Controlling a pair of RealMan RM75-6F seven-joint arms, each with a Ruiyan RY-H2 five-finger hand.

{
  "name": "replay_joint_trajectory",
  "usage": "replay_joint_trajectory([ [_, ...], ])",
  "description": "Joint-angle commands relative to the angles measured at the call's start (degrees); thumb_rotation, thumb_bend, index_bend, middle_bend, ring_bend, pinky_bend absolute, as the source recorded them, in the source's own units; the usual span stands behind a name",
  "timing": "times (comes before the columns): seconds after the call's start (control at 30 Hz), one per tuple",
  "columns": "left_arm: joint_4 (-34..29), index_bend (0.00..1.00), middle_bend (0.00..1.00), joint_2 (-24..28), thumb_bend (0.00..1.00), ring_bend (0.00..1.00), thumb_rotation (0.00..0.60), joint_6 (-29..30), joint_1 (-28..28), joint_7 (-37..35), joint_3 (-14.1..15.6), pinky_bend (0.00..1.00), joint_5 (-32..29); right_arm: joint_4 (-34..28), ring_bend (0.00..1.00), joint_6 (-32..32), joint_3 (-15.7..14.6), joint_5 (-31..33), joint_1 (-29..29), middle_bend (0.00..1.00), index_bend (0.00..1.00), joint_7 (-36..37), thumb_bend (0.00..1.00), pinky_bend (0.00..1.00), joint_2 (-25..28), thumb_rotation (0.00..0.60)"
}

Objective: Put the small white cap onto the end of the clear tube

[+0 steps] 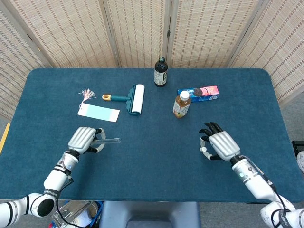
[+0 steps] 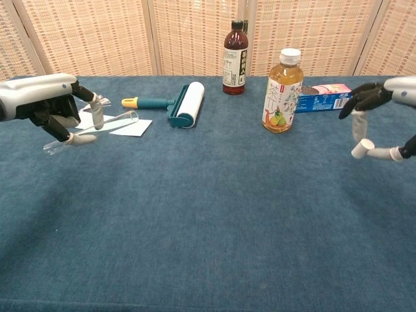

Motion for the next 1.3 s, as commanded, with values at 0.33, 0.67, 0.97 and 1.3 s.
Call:
replay_joint_trajectory([
  [0.33,-3.3,0.64,1.0,-0.3,0.34,1.0,0.6,-2.3,-3.4,-5.0,-4.7,1.0,-3.1,-9.2,0.0,3.7,5.9,-3.1,2.0,0.23,0.64,12.4,0.4,0.0,6.7,0.6],
  [0.67,-3.4,0.64,1.0,-3.8,0.34,1.0,0.6,1.6,-4.8,-4.8,-5.6,1.0,-0.7,-12.2,0.0,3.9,8.7,-4.3,4.8,0.24,0.65,15.8,0.4,0.0,6.1,0.6],
  [0.97,-6.3,0.64,1.0,-5.1,0.34,1.0,0.6,3.4,-5.7,-4.2,-6.3,1.0,0.1,-12.6,0.0,3.2,10.2,-2.7,7.0,0.24,0.66,15.1,0.41,0.0,3.7,0.6],
  [1.3,-8.8,0.64,1.0,-5.8,0.34,1.0,0.6,3.0,-7.2,-2.4,-7.0,1.0,-4.2,-12.2,0.0,2.1,11.3,-0.8,9.2,0.24,0.66,15.0,0.41,0.0,1.6,0.6],
])
